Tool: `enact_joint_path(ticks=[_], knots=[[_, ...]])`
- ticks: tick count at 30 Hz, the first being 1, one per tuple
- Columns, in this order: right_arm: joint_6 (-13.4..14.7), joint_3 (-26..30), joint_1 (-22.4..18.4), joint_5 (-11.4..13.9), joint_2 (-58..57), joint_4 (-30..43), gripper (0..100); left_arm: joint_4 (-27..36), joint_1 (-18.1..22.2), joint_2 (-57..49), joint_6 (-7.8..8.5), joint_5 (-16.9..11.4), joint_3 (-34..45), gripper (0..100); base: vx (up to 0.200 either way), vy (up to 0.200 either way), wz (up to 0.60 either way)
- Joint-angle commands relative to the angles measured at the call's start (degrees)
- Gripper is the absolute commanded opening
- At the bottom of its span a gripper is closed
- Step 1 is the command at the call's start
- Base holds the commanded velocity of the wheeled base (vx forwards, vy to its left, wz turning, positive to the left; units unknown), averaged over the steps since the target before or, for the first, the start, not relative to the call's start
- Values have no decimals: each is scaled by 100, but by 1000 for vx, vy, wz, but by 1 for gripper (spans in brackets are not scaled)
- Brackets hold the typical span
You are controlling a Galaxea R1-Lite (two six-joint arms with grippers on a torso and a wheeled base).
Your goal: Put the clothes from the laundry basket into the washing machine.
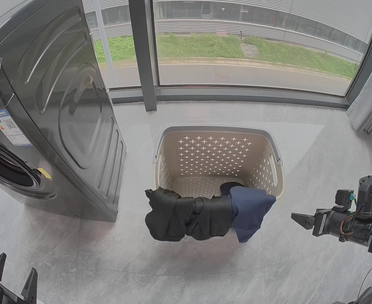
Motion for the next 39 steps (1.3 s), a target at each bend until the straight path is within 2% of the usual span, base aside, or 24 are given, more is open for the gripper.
enact_joint_path(ticks=[1, 8, 16, 29, 39], knots=[[191, -412, 321, -49, 1326, -356, 100, 1, 1, -42, -6, 4, 75, 100, 0, 0, 0], [243, -720, 339, -67, 1906, -813, 100, 1, -8, -33, -6, -5, 75, 100, 0, 0, 0], [270, -913, 348, -58, 2056, -849, 100, 1, 1, -42, -6, -5, 75, 100, 0, 0, 0], [322, -1432, 664, -58, 2741, -857, 100, 1, -8, -33, -6, -5, 75, 100, 0, 0, 0], [331, -1818, 620, -67, 3295, -857, 100, 1, -8, -33, -6, -5, 75, 100, 0, 0, 0]])
